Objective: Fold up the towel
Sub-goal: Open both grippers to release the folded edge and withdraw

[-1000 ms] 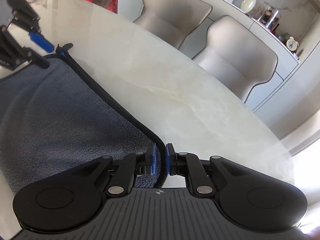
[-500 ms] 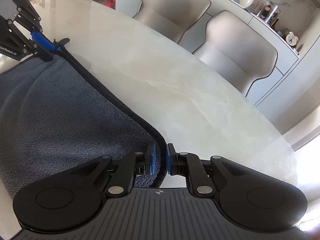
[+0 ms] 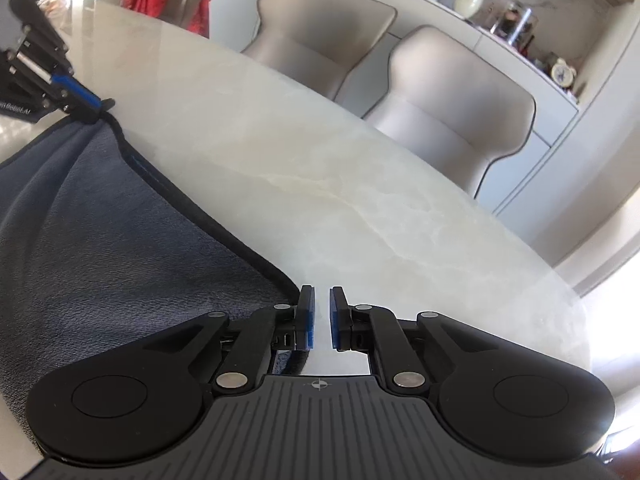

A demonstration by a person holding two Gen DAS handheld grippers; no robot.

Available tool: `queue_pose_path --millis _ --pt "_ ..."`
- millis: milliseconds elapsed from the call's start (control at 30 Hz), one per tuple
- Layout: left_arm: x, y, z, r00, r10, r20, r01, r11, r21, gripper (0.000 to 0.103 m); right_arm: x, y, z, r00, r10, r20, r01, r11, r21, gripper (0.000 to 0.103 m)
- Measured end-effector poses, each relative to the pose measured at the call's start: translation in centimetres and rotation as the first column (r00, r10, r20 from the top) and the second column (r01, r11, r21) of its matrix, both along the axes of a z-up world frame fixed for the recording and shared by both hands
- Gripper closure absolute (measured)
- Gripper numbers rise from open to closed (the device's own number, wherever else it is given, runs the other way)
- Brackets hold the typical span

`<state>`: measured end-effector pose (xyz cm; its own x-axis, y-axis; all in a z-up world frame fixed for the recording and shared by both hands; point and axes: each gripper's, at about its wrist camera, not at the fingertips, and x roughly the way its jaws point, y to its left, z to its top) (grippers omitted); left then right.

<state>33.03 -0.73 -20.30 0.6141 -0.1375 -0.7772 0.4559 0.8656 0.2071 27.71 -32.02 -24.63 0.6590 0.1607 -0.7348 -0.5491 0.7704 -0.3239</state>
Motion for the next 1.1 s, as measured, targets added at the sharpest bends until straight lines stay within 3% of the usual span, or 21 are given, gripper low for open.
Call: queue_pose_path --millis 67,100,167,433,467,567,633,800,1100 --pt "-0.2 0.0 -0.2 1.000 -0.004 -0.008 0.004 1.000 0.008 0.099 0.2 -0.2 0.2 0.999 -0.001 -0.039 0.003 0.999 0.043 0.088" --pt "-0.2 0.0 -0.3 1.000 -0.003 -0.010 0.003 1.000 0.009 0.098 0.3 -0.2 0.2 0.999 -0.003 -0.045 0.006 0.998 0.058 0.078" --pt "-0.4 0.1 -0.4 1.000 -0.002 -0.019 0.002 1.000 0.004 0.098 0.5 -0.2 0.1 0.999 -0.013 -0.039 0.015 0.998 0.064 0.070" --pt "-0.3 0.4 -0.8 1.000 -0.002 -0.031 0.002 1.000 0.007 0.096 1.3 0.2 -0.4 0.998 0.016 -0.068 -0.011 0.997 0.076 0.070" --pt "-0.1 0.4 -0.9 1.000 -0.002 -0.031 0.003 1.000 0.008 0.096 1.4 0.2 -0.5 0.997 0.015 -0.072 -0.009 0.996 0.088 0.070" --pt "0.0 0.5 -1.0 0.999 0.002 -0.032 -0.001 1.000 0.008 0.094 1.5 -0.1 -0.6 0.995 0.018 -0.099 -0.005 0.991 0.131 0.092" --pt "0.0 0.5 -0.9 1.000 0.009 -0.030 -0.009 1.000 0.009 0.094 1.2 0.0 -0.4 0.996 0.027 -0.086 -0.016 0.992 0.125 0.098" --pt "0.0 0.9 -0.7 0.999 0.033 -0.013 -0.033 0.999 0.005 0.094 0.9 -0.3 0.7 1.000 0.006 -0.003 -0.006 0.992 0.127 0.100" --pt "-0.2 0.9 -1.0 0.999 0.040 -0.019 -0.040 0.999 0.018 0.093 2.0 -0.5 -0.5 0.997 -0.074 -0.025 0.076 0.990 0.114 0.097"
